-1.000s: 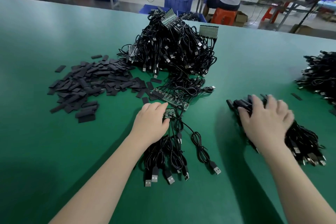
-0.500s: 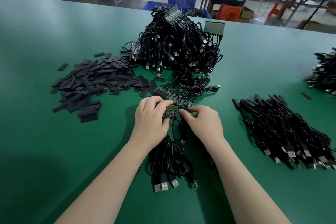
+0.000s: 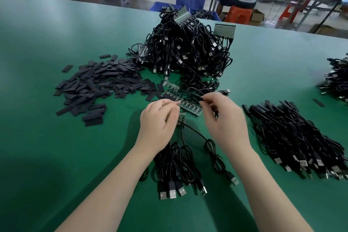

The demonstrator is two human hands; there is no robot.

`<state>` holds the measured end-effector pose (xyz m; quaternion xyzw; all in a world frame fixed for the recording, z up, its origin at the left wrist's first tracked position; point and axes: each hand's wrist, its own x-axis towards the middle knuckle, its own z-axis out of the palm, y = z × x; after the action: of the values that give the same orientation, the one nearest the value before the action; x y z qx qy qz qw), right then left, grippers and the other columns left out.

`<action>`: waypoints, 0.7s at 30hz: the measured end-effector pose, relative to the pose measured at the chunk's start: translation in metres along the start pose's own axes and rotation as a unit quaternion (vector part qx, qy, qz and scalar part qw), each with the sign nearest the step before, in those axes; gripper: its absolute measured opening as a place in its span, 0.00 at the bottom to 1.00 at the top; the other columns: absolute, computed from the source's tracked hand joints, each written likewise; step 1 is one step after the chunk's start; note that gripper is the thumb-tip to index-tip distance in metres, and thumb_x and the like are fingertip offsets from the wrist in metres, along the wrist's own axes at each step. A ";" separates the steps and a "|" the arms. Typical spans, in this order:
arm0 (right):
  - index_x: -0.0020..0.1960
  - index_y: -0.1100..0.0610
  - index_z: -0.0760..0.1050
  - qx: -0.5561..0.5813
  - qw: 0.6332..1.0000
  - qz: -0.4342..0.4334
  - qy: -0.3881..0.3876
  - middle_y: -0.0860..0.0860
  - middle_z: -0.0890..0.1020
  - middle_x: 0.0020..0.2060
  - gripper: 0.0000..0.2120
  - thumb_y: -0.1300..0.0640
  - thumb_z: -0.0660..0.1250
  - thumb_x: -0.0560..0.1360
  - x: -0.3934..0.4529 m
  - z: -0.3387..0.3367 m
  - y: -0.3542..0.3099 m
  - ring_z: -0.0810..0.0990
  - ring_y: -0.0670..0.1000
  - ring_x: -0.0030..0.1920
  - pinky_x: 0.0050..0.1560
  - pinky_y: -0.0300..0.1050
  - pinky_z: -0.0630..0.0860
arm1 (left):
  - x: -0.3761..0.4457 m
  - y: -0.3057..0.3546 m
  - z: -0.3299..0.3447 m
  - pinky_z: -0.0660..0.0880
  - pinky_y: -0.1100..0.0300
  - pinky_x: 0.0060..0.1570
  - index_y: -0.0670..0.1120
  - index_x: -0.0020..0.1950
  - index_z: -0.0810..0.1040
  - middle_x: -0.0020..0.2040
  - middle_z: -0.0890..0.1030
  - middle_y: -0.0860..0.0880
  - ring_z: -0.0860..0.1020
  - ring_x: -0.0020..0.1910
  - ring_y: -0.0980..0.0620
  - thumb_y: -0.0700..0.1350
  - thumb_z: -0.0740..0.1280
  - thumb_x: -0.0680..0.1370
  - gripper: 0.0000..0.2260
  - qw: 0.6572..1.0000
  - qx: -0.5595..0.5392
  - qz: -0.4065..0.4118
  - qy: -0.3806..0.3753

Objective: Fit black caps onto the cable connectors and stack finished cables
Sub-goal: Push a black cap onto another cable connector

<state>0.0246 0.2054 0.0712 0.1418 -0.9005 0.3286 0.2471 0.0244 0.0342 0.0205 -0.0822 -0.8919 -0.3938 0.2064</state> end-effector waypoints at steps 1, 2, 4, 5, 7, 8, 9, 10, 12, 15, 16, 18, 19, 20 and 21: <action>0.51 0.56 0.80 -0.027 0.998 -0.047 -0.010 0.49 0.83 0.44 0.03 0.60 0.69 0.78 -0.003 0.001 -0.004 0.81 0.52 0.41 0.39 0.46 0.77 | 0.000 0.004 -0.004 0.68 0.62 0.62 0.46 0.46 0.80 0.55 0.81 0.59 0.74 0.62 0.61 0.57 0.54 0.82 0.20 0.996 -0.093 -0.012 0.004; 0.52 0.58 0.81 -0.046 0.995 -0.081 -0.028 0.51 0.83 0.44 0.04 0.61 0.69 0.78 -0.007 0.003 -0.007 0.81 0.54 0.41 0.38 0.48 0.78 | 0.000 0.008 -0.008 0.68 0.70 0.58 0.47 0.46 0.78 0.53 0.82 0.60 0.75 0.60 0.65 0.58 0.53 0.82 0.20 0.982 -0.187 -0.036 0.005; 0.53 0.58 0.82 -0.037 0.992 -0.099 -0.072 0.53 0.84 0.46 0.06 0.60 0.69 0.78 -0.014 0.008 -0.013 0.82 0.56 0.43 0.40 0.53 0.80 | 0.001 0.016 -0.012 0.70 0.73 0.54 0.50 0.52 0.81 0.52 0.83 0.58 0.77 0.57 0.65 0.56 0.55 0.83 0.17 0.946 -0.306 -0.103 0.027; 0.55 0.57 0.82 -0.012 0.992 -0.090 -0.090 0.52 0.84 0.47 0.07 0.60 0.69 0.78 -0.017 0.011 -0.017 0.82 0.56 0.45 0.42 0.54 0.80 | 0.002 0.018 -0.013 0.72 0.69 0.52 0.51 0.53 0.81 0.52 0.84 0.57 0.79 0.55 0.62 0.55 0.55 0.84 0.16 0.929 -0.341 -0.135 0.043; 0.59 0.53 0.82 0.027 0.991 -0.074 -0.104 0.50 0.84 0.48 0.11 0.57 0.70 0.77 -0.025 0.016 -0.024 0.82 0.53 0.46 0.43 0.51 0.80 | 0.006 0.018 -0.015 0.74 0.62 0.47 0.48 0.50 0.80 0.45 0.85 0.52 0.82 0.47 0.56 0.54 0.54 0.84 0.17 0.873 -0.432 -0.214 0.069; 0.60 0.51 0.81 0.032 0.993 -0.066 -0.096 0.48 0.84 0.47 0.12 0.55 0.70 0.77 -0.028 0.019 -0.027 0.82 0.50 0.44 0.43 0.50 0.80 | 0.008 0.019 -0.018 0.74 0.60 0.45 0.47 0.49 0.79 0.39 0.84 0.51 0.82 0.42 0.55 0.55 0.54 0.84 0.17 0.842 -0.473 -0.244 0.087; 0.61 0.48 0.80 0.043 0.994 -0.050 -0.085 0.45 0.84 0.46 0.13 0.53 0.69 0.77 -0.030 0.020 -0.028 0.81 0.48 0.42 0.42 0.48 0.80 | 0.011 0.020 -0.022 0.75 0.60 0.43 0.47 0.47 0.78 0.34 0.81 0.53 0.80 0.37 0.54 0.56 0.55 0.84 0.18 0.826 -0.490 -0.255 0.114; 0.61 0.47 0.80 0.067 0.995 -0.020 -0.075 0.41 0.83 0.44 0.12 0.51 0.69 0.77 -0.031 0.021 -0.029 0.80 0.46 0.40 0.42 0.47 0.80 | 0.012 0.019 -0.025 0.74 0.61 0.41 0.49 0.46 0.78 0.31 0.77 0.54 0.77 0.34 0.55 0.57 0.55 0.83 0.17 0.834 -0.473 -0.242 0.148; 0.59 0.45 0.79 0.138 0.988 0.062 -0.045 0.38 0.82 0.40 0.10 0.50 0.67 0.78 -0.026 0.022 -0.028 0.79 0.43 0.38 0.41 0.46 0.79 | 0.012 0.017 -0.032 0.70 0.64 0.35 0.54 0.44 0.76 0.29 0.72 0.56 0.72 0.30 0.57 0.58 0.53 0.83 0.17 0.893 -0.366 -0.154 0.211; 0.56 0.43 0.79 0.175 0.973 0.148 -0.004 0.37 0.80 0.37 0.08 0.49 0.67 0.78 -0.010 0.028 -0.023 0.78 0.40 0.37 0.40 0.42 0.78 | 0.009 0.014 -0.040 0.63 0.60 0.27 0.53 0.42 0.76 0.28 0.70 0.56 0.67 0.26 0.55 0.51 0.53 0.82 0.15 0.940 -0.220 0.048 0.256; 0.56 0.44 0.79 0.166 0.974 0.152 -0.002 0.37 0.80 0.36 0.08 0.49 0.67 0.78 -0.004 0.031 -0.022 0.78 0.39 0.37 0.40 0.41 0.77 | 0.008 0.013 -0.041 0.63 0.58 0.28 0.51 0.41 0.77 0.28 0.71 0.55 0.68 0.26 0.53 0.49 0.54 0.81 0.15 0.943 -0.169 0.113 0.263; 0.58 0.45 0.79 0.129 0.982 0.136 -0.014 0.38 0.80 0.38 0.09 0.51 0.66 0.78 0.013 0.039 -0.022 0.78 0.40 0.38 0.42 0.42 0.77 | 0.005 0.011 -0.038 0.67 0.53 0.29 0.47 0.36 0.78 0.28 0.74 0.50 0.72 0.27 0.47 0.51 0.55 0.81 0.20 0.938 -0.064 0.219 0.260; 0.60 0.47 0.78 0.103 0.987 0.119 -0.037 0.39 0.81 0.41 0.11 0.52 0.66 0.78 0.023 0.045 -0.022 0.79 0.42 0.41 0.44 0.44 0.77 | 0.005 0.009 -0.035 0.68 0.52 0.29 0.46 0.34 0.79 0.27 0.75 0.50 0.72 0.27 0.46 0.54 0.54 0.82 0.23 0.938 -0.020 0.251 0.239; 0.62 0.48 0.77 0.073 0.990 0.096 -0.073 0.41 0.81 0.45 0.13 0.53 0.65 0.78 0.033 0.053 -0.021 0.79 0.45 0.46 0.48 0.46 0.77 | 0.004 0.008 -0.032 0.68 0.52 0.29 0.46 0.33 0.79 0.27 0.74 0.50 0.72 0.28 0.46 0.57 0.53 0.82 0.26 0.941 0.028 0.266 0.207; 0.65 0.49 0.76 0.039 0.990 0.070 -0.120 0.44 0.82 0.50 0.15 0.53 0.65 0.78 0.044 0.061 -0.020 0.79 0.48 0.51 0.52 0.48 0.76 | 0.003 0.007 -0.028 0.67 0.54 0.28 0.46 0.31 0.78 0.26 0.72 0.51 0.71 0.28 0.46 0.59 0.52 0.82 0.28 0.946 0.077 0.269 0.164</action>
<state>-0.0253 0.1457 0.0647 0.1267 -0.9179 0.3602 0.1080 0.0329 0.0182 0.0437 -0.2375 -0.8182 -0.2617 0.4534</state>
